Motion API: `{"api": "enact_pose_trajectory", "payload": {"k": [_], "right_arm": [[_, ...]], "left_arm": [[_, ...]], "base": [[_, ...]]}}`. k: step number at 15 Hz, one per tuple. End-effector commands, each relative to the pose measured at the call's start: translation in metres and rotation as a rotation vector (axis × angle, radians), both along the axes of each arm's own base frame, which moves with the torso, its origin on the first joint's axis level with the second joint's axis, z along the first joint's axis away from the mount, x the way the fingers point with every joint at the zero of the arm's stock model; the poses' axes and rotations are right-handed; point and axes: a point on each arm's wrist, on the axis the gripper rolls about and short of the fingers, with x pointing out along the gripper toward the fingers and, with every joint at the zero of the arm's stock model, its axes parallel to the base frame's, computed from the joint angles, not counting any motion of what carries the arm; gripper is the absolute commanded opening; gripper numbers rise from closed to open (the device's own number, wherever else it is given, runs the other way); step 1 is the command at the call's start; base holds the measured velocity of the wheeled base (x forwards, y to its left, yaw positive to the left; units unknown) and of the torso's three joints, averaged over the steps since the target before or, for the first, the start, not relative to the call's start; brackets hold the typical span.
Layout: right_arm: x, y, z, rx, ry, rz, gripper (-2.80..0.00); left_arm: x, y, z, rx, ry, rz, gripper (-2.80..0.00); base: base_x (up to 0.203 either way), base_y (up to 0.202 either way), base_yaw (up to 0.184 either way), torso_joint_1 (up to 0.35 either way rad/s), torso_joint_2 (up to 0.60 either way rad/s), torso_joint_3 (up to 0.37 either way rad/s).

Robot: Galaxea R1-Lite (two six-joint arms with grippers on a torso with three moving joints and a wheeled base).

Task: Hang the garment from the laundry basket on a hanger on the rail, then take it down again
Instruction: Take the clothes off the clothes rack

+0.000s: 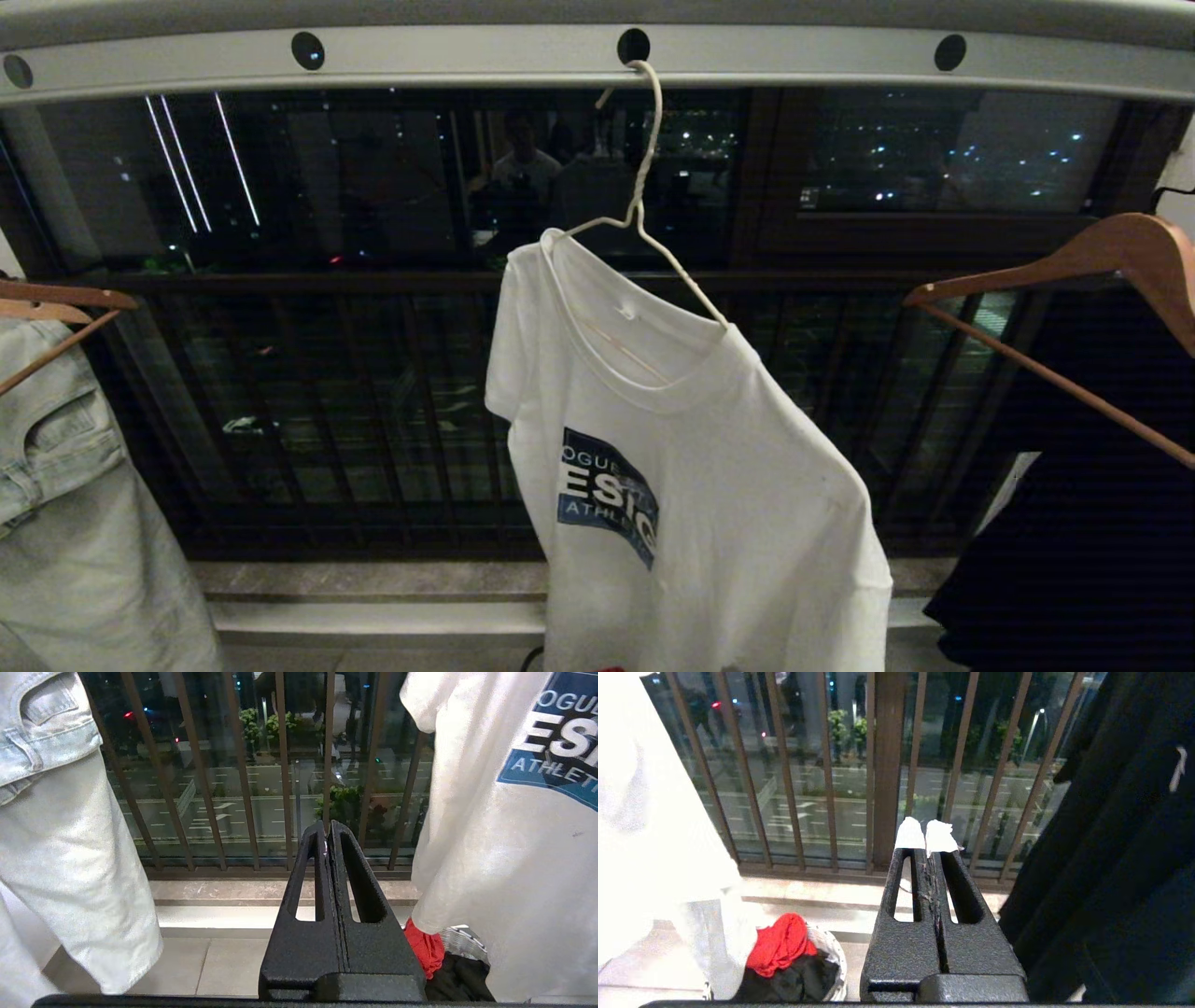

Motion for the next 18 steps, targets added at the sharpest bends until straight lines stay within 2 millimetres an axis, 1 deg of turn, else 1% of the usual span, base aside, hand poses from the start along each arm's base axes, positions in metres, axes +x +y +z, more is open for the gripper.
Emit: {"api": "enact_pose_trajectory", "payload": {"k": [1,3,5,7,9,11,12,13,15,16,17,18], "right_arm": [[-0.004,0.0,0.01,-0.001,-0.005,0.001,-2.8],[-0.006,0.0,0.016,-0.001,0.007,0.004,-2.8],[-0.004,0.0,0.032,-0.002,0.026,0.004,-2.8],[0.003,0.0,0.057,-0.005,0.049,0.011,-2.8],[0.021,0.001,0.094,-0.01,0.087,0.044,-2.8],[0.047,0.003,0.139,-0.01,0.111,0.115,-2.8],[0.064,0.005,0.161,-0.009,0.118,0.178,-2.8],[0.08,0.007,0.177,-0.01,0.127,0.255,-2.8],[0.118,0.016,0.207,-0.015,0.144,0.407,-2.8],[0.135,0.023,0.218,-0.019,0.148,0.47,-2.8],[0.154,0.034,0.227,-0.026,0.161,0.53,-2.8],[0.168,0.051,0.235,-0.038,0.165,0.588,-2.8]], "left_arm": [[0.0,0.0,-0.001,-0.001,0.003,0.0,-2.8],[0.0,0.0,-0.001,-0.001,0.003,0.0,-2.8],[0.0,0.0,-0.001,-0.001,0.003,0.0,-2.8],[0.0,0.0,-0.001,-0.001,0.004,0.0,-2.8],[0.0,0.0,-0.001,-0.001,0.004,0.0,-2.8],[0.0,0.0,-0.001,-0.001,0.004,0.0,-2.8],[0.0,0.0,-0.001,-0.001,0.002,0.0,-2.8],[0.0,0.0,-0.001,-0.001,0.002,0.0,-2.8],[0.0,0.0,-0.001,-0.001,0.004,0.0,-2.8],[0.0,0.0,-0.001,-0.001,0.002,0.0,-2.8],[0.0,0.0,-0.001,-0.001,0.002,0.0,-2.8],[0.0,0.0,-0.001,-0.001,0.004,0.0,-2.8]], "base": [[0.0,0.0,0.0,0.0,0.0,0.0],[0.0,0.0,0.0,0.0,0.0,0.0],[0.0,0.0,0.0,0.0,0.0,0.0],[0.0,0.0,0.0,0.0,0.0,0.0],[0.0,0.0,0.0,0.0,0.0,0.0],[0.0,0.0,0.0,0.0,0.0,0.0],[0.0,0.0,0.0,0.0,0.0,0.0],[0.0,0.0,0.0,0.0,0.0,0.0],[0.0,0.0,0.0,0.0,0.0,0.0],[0.0,0.0,0.0,0.0,0.0,0.0],[0.0,0.0,0.0,0.0,0.0,0.0],[0.0,0.0,0.0,0.0,0.0,0.0]]}}
